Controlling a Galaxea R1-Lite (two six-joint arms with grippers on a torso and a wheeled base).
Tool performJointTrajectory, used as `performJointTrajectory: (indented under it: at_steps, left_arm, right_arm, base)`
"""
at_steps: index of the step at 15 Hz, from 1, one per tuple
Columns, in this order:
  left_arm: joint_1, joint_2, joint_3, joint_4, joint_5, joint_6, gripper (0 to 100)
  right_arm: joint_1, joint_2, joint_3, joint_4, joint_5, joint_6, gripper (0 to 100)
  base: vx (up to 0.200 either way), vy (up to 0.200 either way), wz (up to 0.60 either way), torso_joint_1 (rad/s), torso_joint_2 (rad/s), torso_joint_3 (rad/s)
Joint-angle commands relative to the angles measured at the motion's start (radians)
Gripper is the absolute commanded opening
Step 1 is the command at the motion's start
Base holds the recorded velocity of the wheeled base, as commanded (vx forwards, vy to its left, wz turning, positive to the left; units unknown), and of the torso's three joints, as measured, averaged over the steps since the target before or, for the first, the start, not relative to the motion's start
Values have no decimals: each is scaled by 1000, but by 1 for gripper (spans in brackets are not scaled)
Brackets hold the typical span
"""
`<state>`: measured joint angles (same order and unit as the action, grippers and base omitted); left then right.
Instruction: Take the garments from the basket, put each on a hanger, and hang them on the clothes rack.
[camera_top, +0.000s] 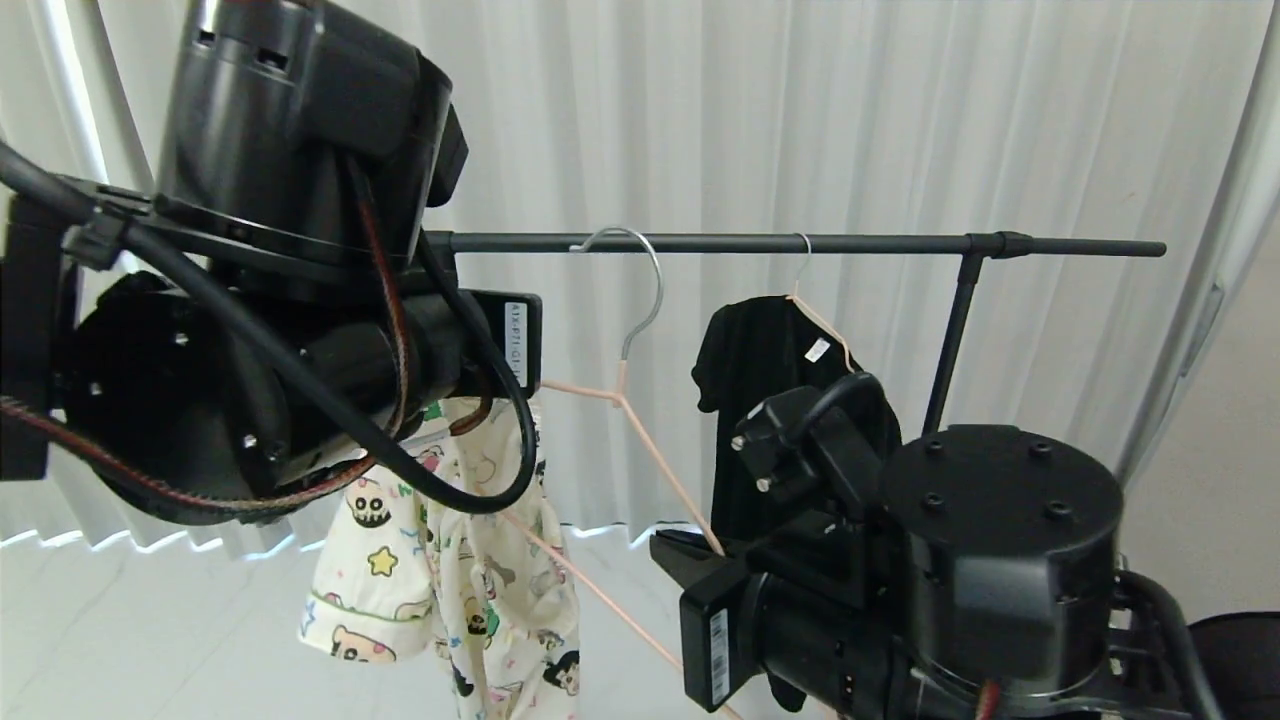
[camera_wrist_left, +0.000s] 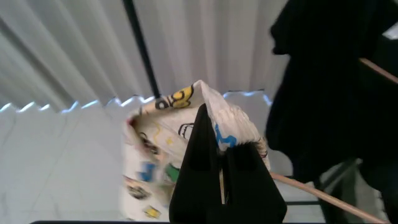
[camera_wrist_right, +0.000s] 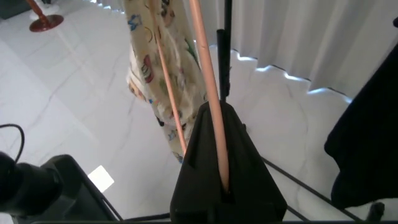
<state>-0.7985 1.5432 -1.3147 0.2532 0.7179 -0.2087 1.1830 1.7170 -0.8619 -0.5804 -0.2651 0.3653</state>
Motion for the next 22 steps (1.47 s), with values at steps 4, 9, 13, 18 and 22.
performJointTrajectory:
  at_steps: [4,9,13,18,22]
  left_arm:
    - [-166,-51,-6,0,-15,2,0]
    - [-159,-86,15,0,-84,2,0]
    - [-110,-89,20,0,-81,2,100]
    - [-80,-156,115,1,-80,8,100]
    - [-84,-184,176,0,-80,14,100]
  right_arm:
    - [0,81,-75,-1,-8,4,0]
    - [0,73,-71,-1,-55,7,0]
    - [0,50,-71,-2,-103,4,0]
    - [-40,30,-69,-2,-167,-2,0]
    - [-52,16,-65,-22,-177,-5,0]
  base:
    - [0,0,0,0,0,0]
    - [0,0,0,0,0,0]
    - [0,0,0,0,0,0]
    - [0,0,0,0,0,0]
    - [0,0,0,0,0,0]
